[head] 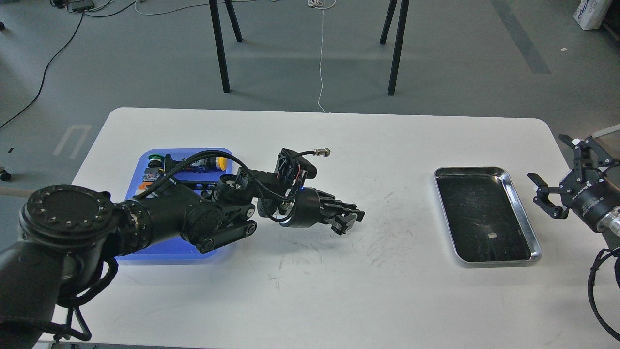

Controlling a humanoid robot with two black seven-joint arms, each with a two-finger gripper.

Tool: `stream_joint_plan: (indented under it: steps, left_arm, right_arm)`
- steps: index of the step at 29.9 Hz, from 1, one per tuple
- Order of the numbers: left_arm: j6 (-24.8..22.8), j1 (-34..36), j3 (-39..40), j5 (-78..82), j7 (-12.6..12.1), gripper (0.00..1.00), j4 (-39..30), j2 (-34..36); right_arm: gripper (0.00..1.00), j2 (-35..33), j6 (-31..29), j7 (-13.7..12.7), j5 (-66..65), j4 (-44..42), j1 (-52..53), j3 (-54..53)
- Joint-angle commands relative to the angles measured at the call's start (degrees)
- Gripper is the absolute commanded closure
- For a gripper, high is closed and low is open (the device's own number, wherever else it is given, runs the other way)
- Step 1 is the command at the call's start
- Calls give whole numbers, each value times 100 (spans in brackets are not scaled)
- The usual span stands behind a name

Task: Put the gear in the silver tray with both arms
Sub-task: 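Lift the black gear with the left gripper and carry it toward table center, then open the left gripper to set the gear on the table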

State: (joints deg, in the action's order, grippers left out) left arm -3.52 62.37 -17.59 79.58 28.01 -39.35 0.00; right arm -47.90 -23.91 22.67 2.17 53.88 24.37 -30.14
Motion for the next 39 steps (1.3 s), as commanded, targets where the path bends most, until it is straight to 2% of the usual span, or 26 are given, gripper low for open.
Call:
stream_joint_plan:
  steps: [1,19,30,34,37,39]
  left_arm:
    - [-9,-14,1,-4,-1,77,-20,0]
    - [-26,-207,-8,-4,-1,72,-12,0]
    - [-44,-278,-8,-30,-1,63,-12,0]
    - [-70,-225,62,-109,-1,56,-12,0]
    - [-114,-155,98,-196,-1,45,-3,0]
    - [-228,-32,185,-398,-1,42,-12,0]
  right_arm:
    - [1,0,1,1,3,-44,6,0]
    - [1,0,9,-8,-6,-53,68,0]
    - [1,0,9,-8,-6,-53,59,9]
    - [1,0,9,-8,-6,-53,59,9]
    - [1,0,18,1,-180,-53,59,9]
    - [1,9,27,10,-391,-45,68,0]
